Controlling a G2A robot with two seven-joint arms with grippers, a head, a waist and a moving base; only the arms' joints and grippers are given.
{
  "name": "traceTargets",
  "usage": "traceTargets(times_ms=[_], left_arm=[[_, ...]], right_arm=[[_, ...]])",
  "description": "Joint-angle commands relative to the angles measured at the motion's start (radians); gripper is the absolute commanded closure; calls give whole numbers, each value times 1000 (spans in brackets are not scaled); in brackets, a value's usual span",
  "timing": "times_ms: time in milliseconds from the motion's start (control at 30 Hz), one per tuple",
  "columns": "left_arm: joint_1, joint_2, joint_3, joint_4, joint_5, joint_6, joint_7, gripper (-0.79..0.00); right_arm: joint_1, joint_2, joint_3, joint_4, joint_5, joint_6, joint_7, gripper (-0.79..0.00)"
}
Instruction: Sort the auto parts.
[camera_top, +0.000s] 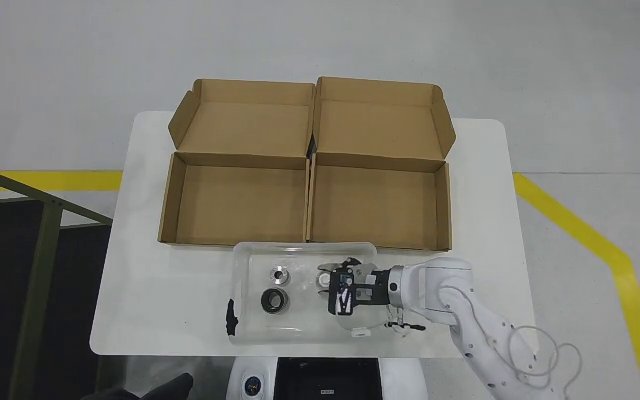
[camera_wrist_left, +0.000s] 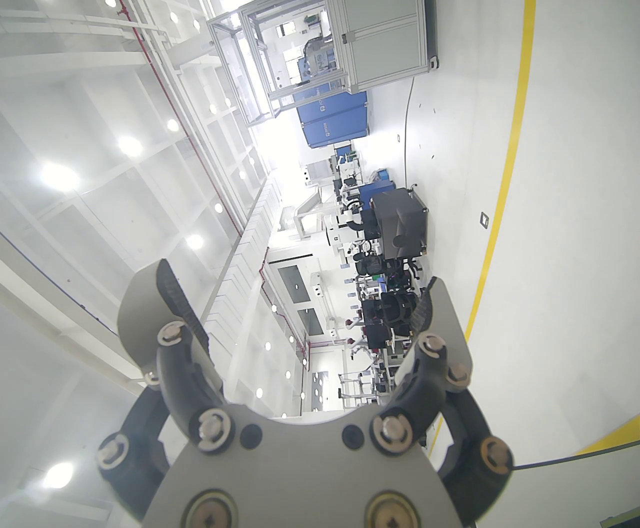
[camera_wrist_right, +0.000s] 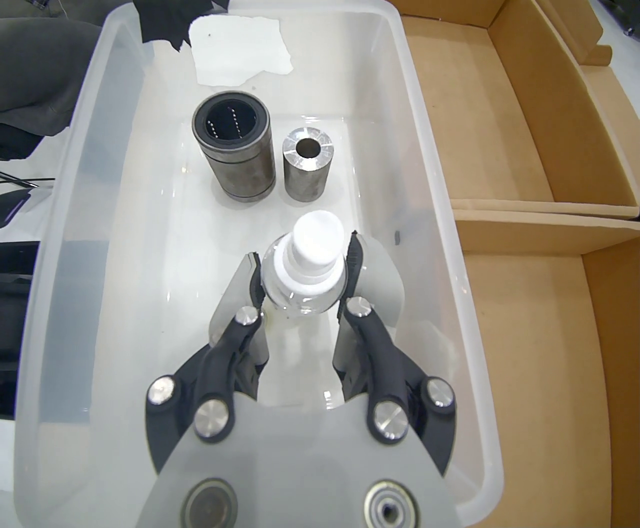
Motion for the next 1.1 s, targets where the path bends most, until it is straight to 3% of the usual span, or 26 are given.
traceTargets(times_ms=[0, 500, 800, 1067], left_arm=[[0, 0, 0, 0, 0, 0, 0, -785], [0, 0, 0, 0, 0, 0, 0, -785], [0, 0, 0, 0, 0, 0, 0, -785], [0, 0, 0, 0, 0, 0, 0, -785]], right_arm=[[0, 1, 1, -1, 12, -4, -13, 0], [-56, 25, 94, -117, 42, 19, -214, 0], [-74, 26, 122, -174, 33, 132, -416, 0], [-51, 26, 158, -176, 82, 179, -500, 0]])
